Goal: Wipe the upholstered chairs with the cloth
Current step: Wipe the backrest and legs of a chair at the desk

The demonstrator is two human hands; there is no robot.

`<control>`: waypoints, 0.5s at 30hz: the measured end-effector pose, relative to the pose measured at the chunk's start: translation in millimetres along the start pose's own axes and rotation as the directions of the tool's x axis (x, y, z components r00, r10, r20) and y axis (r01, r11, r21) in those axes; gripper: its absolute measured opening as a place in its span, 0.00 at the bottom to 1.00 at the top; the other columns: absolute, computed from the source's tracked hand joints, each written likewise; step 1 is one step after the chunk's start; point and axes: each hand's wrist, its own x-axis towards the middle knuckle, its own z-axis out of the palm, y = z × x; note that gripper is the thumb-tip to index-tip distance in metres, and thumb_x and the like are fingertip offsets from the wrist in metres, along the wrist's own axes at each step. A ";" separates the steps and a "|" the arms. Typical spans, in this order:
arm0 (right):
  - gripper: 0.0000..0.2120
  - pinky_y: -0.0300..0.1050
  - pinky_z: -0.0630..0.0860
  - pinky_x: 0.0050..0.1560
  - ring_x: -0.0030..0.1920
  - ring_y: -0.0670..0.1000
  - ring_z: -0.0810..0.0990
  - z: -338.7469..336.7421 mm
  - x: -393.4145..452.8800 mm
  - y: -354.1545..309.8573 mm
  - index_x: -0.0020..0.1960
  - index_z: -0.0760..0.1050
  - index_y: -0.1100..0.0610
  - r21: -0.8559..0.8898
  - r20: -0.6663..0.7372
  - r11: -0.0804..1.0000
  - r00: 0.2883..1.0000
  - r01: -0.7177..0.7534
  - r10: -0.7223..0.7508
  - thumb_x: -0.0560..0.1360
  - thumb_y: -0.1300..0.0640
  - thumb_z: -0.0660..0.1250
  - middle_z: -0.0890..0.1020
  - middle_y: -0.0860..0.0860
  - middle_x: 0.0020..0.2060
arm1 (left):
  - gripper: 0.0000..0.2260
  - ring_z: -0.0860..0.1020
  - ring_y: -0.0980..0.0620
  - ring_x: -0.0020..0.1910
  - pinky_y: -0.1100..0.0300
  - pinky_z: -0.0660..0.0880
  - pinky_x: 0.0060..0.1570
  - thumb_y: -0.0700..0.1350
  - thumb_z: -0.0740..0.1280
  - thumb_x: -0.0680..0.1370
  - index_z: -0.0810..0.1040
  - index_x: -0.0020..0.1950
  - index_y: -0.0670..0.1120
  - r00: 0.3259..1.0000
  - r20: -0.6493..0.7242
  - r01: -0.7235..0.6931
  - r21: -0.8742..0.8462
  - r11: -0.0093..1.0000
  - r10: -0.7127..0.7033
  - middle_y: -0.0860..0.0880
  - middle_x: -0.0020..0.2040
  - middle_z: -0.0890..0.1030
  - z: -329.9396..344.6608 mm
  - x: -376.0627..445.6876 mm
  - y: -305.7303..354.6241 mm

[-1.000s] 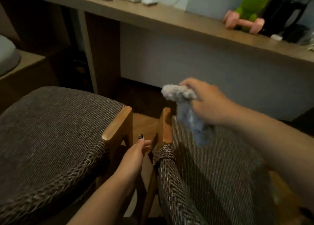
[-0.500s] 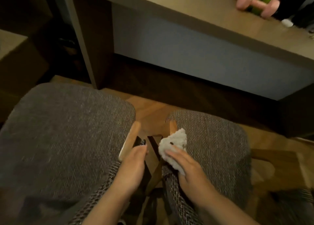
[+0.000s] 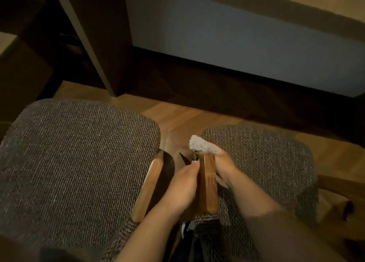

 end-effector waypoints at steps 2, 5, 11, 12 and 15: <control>0.16 0.43 0.79 0.41 0.43 0.52 0.83 -0.2 24.1 9.8 0.59 0.76 0.53 0.058 0.013 0.998 1.000 -0.019 0.018 0.76 0.67 0.63 0.84 0.54 0.45 | 0.22 0.81 0.52 0.50 0.51 0.72 0.61 0.59 0.52 0.81 0.82 0.51 0.49 1.000 0.008 0.030 -0.008 1.000 -0.030 0.49 0.47 0.84 14.0 23.0 -3.3; 0.17 0.38 0.78 0.32 0.35 0.47 0.83 -16.8 40.0 3.2 0.59 0.76 0.58 -0.051 0.129 0.999 0.992 -0.007 0.014 0.76 0.71 0.57 0.83 0.55 0.42 | 0.26 0.80 0.51 0.54 0.46 0.70 0.64 0.70 0.56 0.69 0.83 0.51 0.54 0.988 -0.107 0.096 -0.136 0.986 -0.111 0.50 0.51 0.84 30.1 47.0 -5.3; 0.20 0.43 0.79 0.51 0.52 0.49 0.82 -40.1 54.5 -28.5 0.48 0.79 0.44 -0.504 0.482 0.807 0.876 0.308 -0.033 0.75 0.69 0.61 0.82 0.51 0.54 | 0.26 0.81 0.45 0.55 0.49 0.75 0.57 0.63 0.50 0.80 0.80 0.59 0.50 0.967 -0.089 0.119 -0.666 0.737 -0.237 0.44 0.52 0.85 28.7 78.4 -0.8; 0.21 0.48 0.78 0.55 0.55 0.52 0.81 -38.7 60.5 -26.3 0.50 0.79 0.42 -0.543 0.507 0.767 0.862 0.341 -0.025 0.75 0.69 0.61 0.80 0.52 0.57 | 0.27 0.81 0.43 0.53 0.49 0.76 0.52 0.65 0.49 0.80 0.80 0.57 0.48 0.958 -0.092 0.121 -0.727 0.676 -0.271 0.42 0.50 0.85 28.5 84.8 0.4; 0.22 0.46 0.63 0.71 0.68 0.52 0.71 -30.7 95.0 -23.6 0.63 0.76 0.50 -0.687 0.608 0.490 0.794 0.537 -0.018 0.74 0.68 0.61 0.75 0.52 0.65 | 0.32 0.78 0.42 0.52 0.49 0.73 0.50 0.67 0.45 0.79 0.77 0.58 0.46 0.911 -0.122 0.128 -0.825 0.550 -0.395 0.39 0.53 0.81 28.6 103.9 2.8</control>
